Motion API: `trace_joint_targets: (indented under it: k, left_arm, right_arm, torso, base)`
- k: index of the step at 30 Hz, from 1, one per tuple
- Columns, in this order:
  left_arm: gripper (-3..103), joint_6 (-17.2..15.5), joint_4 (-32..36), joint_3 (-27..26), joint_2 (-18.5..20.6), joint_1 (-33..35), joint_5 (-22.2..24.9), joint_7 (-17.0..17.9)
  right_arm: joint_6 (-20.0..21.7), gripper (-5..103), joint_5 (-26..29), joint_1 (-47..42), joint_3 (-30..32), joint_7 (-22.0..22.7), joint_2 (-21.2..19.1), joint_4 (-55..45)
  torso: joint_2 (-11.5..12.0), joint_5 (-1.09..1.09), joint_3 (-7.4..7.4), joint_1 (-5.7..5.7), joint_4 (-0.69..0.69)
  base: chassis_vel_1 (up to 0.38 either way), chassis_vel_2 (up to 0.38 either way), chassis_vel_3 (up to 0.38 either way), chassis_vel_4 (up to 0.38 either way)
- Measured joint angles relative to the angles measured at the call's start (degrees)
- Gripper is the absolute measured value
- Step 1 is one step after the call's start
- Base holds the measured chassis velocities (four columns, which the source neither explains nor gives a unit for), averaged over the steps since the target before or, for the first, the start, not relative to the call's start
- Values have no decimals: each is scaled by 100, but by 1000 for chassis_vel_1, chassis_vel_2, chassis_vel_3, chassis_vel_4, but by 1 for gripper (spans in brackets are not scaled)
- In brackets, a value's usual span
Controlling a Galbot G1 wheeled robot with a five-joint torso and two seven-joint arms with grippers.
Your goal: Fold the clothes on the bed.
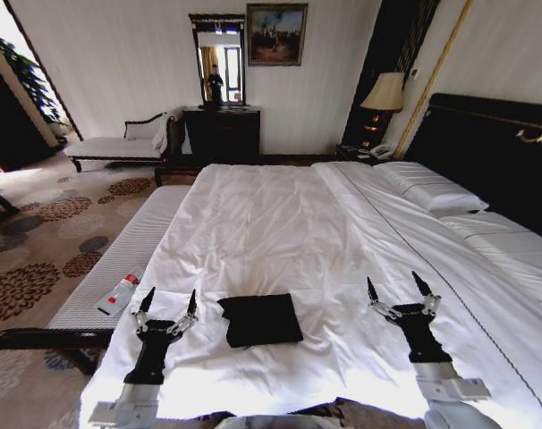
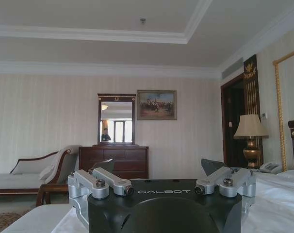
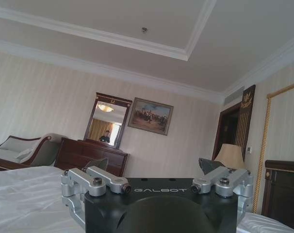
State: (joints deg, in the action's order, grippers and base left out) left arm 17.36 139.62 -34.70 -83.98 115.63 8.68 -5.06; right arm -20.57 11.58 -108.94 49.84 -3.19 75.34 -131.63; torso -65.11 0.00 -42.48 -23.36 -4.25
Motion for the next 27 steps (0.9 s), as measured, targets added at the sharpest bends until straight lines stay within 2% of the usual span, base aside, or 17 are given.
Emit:
trace_joint_targets:
  k: [27]
  left_arm:
    - [100, -35, 11, -8, 5, -12, 39, 13]
  right_arm:
    - [16, 100, 39, 50, -47, -28, -19, 43]
  torso:
    - [1, 0, 0, -1, -1]
  base:
    - [0, 0, 0, 0]
